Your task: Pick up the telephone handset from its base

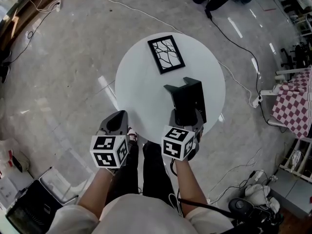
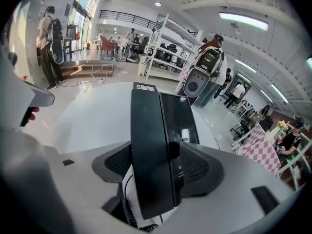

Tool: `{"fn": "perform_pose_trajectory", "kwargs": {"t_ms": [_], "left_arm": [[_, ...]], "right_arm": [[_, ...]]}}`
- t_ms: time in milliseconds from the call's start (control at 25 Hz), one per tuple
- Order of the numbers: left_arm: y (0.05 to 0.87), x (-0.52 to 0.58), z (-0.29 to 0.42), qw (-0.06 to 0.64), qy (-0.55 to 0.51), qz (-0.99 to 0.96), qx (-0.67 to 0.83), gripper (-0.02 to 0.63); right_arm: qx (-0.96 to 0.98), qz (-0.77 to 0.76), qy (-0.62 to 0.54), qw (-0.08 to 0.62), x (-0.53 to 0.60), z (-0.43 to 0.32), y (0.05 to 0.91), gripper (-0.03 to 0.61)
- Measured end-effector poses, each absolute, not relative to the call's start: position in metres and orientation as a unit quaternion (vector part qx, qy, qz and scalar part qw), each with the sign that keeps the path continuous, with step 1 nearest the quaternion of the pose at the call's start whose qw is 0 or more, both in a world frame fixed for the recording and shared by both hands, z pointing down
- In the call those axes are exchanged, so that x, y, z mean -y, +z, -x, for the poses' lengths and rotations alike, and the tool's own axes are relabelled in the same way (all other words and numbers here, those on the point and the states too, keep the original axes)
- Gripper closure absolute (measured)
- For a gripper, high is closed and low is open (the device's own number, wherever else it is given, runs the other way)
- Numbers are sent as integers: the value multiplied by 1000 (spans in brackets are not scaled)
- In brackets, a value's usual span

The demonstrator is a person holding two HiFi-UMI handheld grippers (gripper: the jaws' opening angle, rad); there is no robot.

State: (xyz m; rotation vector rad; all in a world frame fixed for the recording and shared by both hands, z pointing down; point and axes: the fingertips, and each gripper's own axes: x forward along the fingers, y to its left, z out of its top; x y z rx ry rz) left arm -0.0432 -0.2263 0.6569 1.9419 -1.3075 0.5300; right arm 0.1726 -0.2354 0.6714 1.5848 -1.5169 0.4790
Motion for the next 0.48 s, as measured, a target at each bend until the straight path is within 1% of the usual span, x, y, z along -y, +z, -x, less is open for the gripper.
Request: {"fn": "perform_pose_trajectory", "kwargs": {"t_ms": [280, 480], "left_arm": [[657, 225, 46, 363, 209, -754, 507, 597], [655, 228, 46, 361, 207, -756, 505, 597]], "right_arm": [[634, -611, 233, 412, 232, -171, 667, 282], [644, -593, 248, 415, 231, -169, 666, 284]]}}
